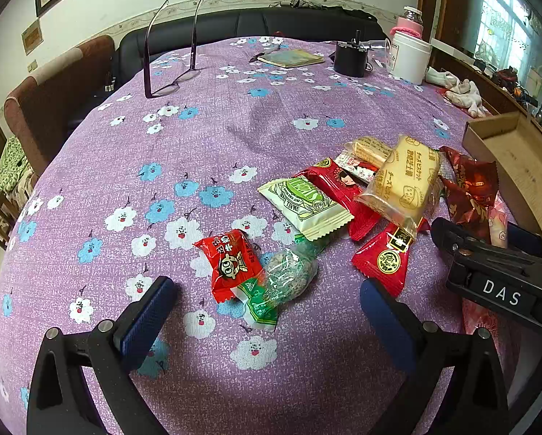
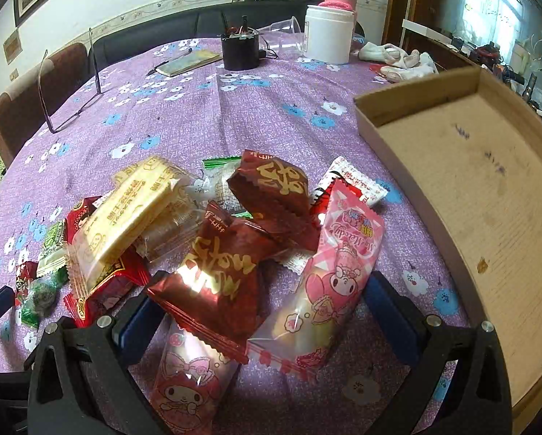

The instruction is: Organize snacks

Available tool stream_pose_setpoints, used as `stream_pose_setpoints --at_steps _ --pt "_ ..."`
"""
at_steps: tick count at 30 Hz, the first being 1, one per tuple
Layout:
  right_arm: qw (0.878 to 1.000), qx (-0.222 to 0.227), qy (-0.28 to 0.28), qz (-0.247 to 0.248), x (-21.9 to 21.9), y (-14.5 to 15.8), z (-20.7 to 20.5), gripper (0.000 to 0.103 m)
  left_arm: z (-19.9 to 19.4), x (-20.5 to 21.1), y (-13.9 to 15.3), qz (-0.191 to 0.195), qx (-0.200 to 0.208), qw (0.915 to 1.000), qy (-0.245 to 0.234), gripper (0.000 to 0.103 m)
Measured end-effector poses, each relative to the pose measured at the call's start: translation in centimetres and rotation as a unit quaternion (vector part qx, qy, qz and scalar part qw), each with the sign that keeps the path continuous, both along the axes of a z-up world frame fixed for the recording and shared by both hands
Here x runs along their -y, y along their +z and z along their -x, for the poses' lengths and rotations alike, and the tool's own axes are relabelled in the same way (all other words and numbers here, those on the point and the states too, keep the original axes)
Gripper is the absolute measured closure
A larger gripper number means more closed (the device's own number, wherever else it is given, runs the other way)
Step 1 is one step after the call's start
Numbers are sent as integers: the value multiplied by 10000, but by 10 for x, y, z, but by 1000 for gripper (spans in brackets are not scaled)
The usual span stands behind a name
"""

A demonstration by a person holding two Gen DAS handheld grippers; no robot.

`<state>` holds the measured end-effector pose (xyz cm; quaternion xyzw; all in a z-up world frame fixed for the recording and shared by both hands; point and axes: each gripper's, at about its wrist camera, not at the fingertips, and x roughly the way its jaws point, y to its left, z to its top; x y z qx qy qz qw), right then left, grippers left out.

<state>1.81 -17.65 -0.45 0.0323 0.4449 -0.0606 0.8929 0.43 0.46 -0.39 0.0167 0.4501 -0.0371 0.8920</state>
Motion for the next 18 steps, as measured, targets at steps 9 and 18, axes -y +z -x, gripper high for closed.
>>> stream_pose_setpoints --at_steps 9,18 --pt "10000 0 0 0 0 0 0 0 0 0 0 1 0 10000 0 0" --pt "10000 -1 1 2 0 -1 -1 0 0 0 0 1 0 10000 -1 0"
